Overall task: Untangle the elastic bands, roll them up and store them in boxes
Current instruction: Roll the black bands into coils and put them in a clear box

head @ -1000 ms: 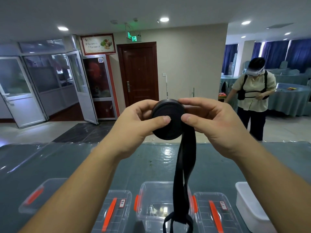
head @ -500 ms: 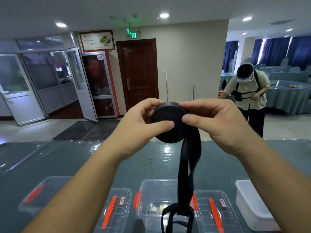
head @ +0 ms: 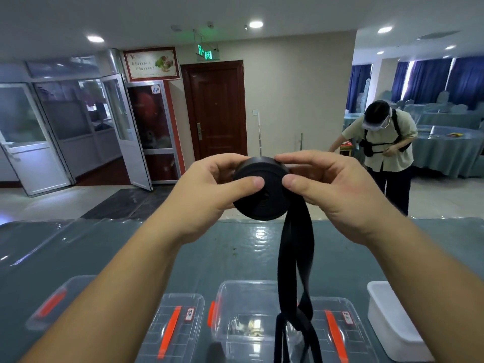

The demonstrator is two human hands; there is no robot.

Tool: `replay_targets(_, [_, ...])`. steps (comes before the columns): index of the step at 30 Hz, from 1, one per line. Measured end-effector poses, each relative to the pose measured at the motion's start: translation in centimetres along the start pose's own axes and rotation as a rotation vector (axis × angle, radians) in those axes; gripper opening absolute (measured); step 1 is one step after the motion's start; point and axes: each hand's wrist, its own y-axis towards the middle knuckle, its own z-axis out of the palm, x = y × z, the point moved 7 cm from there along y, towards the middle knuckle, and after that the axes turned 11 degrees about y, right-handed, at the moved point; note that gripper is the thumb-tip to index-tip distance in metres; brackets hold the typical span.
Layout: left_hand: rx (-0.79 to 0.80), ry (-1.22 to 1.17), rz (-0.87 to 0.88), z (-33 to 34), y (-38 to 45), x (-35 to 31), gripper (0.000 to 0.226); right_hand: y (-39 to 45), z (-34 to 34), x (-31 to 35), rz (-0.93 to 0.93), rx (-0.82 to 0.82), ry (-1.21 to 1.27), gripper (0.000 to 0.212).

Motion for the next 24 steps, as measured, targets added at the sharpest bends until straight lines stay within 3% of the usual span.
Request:
replay_targets(4, [-0.045, -0.126, -0.024, 0.5, 0.0, 0.9, 0.033, 0.1, -0.2, 0.5, -0.049, -0.022, -0.002, 0.04])
replay_targets(8, [0.005, 0.102, 0.059, 0.0, 0.1, -1.0, 0.039, 0.2, 0.3, 0.9, -0.057, 0.023, -0.048, 0.039])
replay_targets(13, [-0.063, -0.095, 0.012, 0.1, -0.1, -0.2, 0.04, 0.3, -0.1, 1.2, -0.073, -0.019, -0.006, 0.036])
replay_targets(18, [-0.029, 0.101, 0.049, -0.2, 0.1, -0.6, 0.036, 0.2, 0.0, 0.8, -0.054, 0.0, -0.046, 0.035])
replay_targets(24, [-0.045, -0.024, -0.011, -0.1, 0.0, 0.3, 0.037, 0.1, 0.1, 0.7, -0.025, -0.01, 0.044, 0.033])
